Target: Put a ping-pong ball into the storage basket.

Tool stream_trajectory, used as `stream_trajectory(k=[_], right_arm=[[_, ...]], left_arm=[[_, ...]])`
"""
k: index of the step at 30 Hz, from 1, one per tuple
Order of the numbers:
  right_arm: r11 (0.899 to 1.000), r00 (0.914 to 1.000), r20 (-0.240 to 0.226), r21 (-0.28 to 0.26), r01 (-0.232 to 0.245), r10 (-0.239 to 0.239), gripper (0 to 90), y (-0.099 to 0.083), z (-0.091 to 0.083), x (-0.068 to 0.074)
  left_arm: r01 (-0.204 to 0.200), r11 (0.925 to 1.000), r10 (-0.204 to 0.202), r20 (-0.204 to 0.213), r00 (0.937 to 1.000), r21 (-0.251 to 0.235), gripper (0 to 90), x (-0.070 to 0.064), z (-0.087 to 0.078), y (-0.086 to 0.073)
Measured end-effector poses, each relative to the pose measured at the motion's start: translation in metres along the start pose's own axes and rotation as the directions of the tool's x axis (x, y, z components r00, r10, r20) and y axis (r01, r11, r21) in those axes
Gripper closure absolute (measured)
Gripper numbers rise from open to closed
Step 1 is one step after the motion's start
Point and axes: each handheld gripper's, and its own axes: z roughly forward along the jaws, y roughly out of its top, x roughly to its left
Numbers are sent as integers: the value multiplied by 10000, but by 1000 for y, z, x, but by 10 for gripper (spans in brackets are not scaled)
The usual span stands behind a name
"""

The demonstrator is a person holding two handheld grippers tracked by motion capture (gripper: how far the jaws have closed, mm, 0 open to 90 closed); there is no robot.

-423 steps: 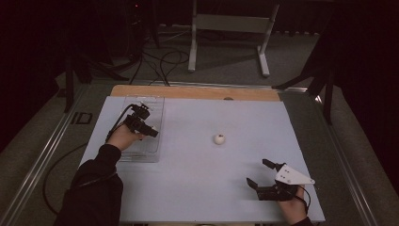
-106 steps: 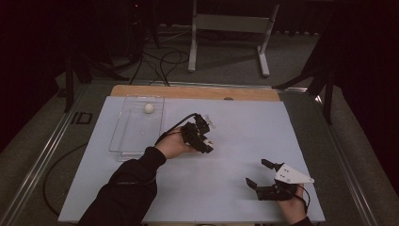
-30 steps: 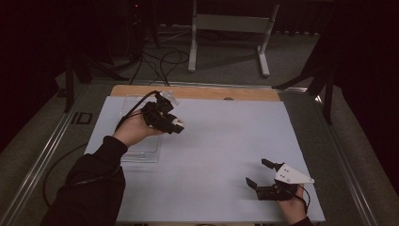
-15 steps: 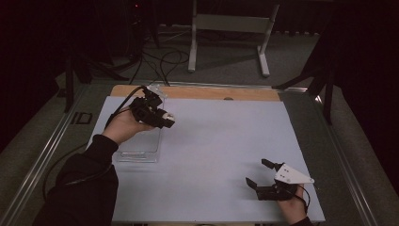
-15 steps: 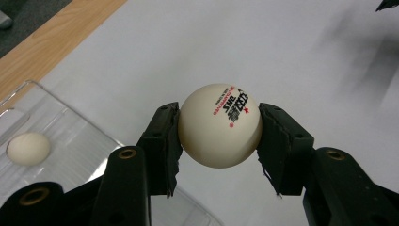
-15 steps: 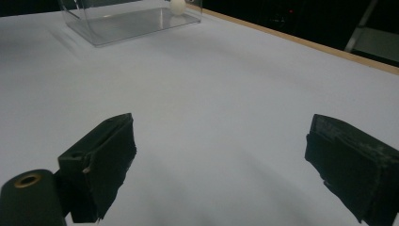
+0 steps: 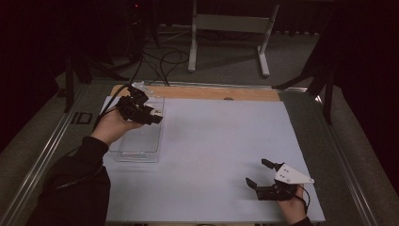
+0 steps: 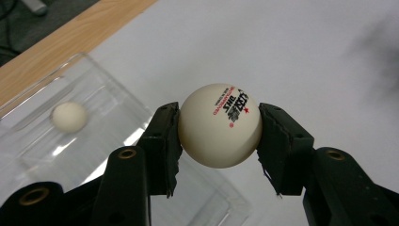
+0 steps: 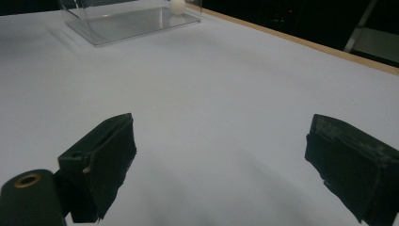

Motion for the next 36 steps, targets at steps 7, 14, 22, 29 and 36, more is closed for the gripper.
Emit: stream_trajectory(k=[7,14,22,29,36], right_arm=[[10000,10000,-11,6,-9,9,88,0,0,0],[10000,10000,3,-11,-7,7,88,0,0,0],[10000,10000,-24,-3,-34,34,88,0,0,0],[10000,10000,-23,-12,-50,50,88,0,-1,0],[10000,10000,-42,-31,-47,47,88,0,-1,0]], left_arm=[[604,9982,-605,-498,9969,-53,525,9,-2,-10],[1020,9947,-1025,-850,9911,-99,524,13,8,-19],[1256,9918,-1272,-994,9869,-217,523,16,22,-30],[1386,9902,-1394,-883,9863,-147,523,19,33,-37],[1537,9881,-1530,-942,9837,-5,523,21,42,-44]])
